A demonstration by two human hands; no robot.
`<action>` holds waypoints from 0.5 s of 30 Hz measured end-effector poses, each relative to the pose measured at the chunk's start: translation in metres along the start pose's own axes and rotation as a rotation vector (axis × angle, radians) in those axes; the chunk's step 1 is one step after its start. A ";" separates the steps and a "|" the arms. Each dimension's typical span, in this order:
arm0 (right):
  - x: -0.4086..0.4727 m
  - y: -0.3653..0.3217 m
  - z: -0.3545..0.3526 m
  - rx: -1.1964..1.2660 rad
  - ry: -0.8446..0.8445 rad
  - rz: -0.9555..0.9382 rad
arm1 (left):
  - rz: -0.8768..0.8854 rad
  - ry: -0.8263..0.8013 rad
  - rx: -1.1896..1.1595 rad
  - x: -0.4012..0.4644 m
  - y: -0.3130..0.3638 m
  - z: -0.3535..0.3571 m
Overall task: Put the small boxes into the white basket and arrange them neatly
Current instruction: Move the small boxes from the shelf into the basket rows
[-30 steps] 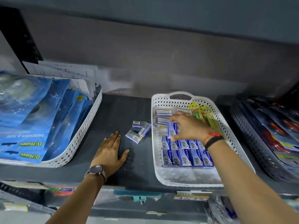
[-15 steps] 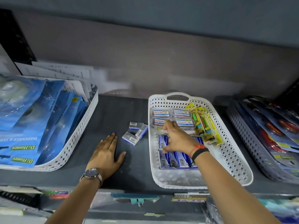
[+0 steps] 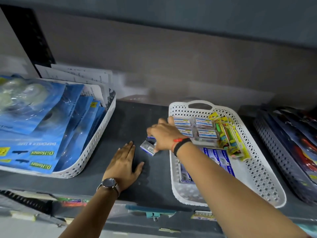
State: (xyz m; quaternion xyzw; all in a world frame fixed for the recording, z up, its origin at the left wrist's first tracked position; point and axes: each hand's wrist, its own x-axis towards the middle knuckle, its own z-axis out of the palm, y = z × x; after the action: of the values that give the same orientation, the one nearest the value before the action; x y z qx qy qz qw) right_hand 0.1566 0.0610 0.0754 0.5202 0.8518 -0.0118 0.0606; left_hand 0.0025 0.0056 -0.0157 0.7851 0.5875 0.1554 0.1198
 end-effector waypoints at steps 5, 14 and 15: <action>0.020 -0.005 0.012 -0.145 -0.144 -0.188 | 0.008 0.018 -0.021 0.000 0.000 0.000; 0.002 0.014 -0.009 0.463 0.022 -0.178 | 0.008 0.012 -0.027 -0.001 -0.002 0.001; -0.007 0.019 -0.015 0.625 0.052 -0.174 | 0.007 0.012 -0.029 -0.001 -0.003 0.000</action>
State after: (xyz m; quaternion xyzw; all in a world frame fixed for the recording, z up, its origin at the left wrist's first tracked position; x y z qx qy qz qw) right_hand 0.1755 0.0647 0.0924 0.4390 0.8495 -0.2644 -0.1250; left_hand 0.0000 0.0050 -0.0171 0.7845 0.5830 0.1690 0.1268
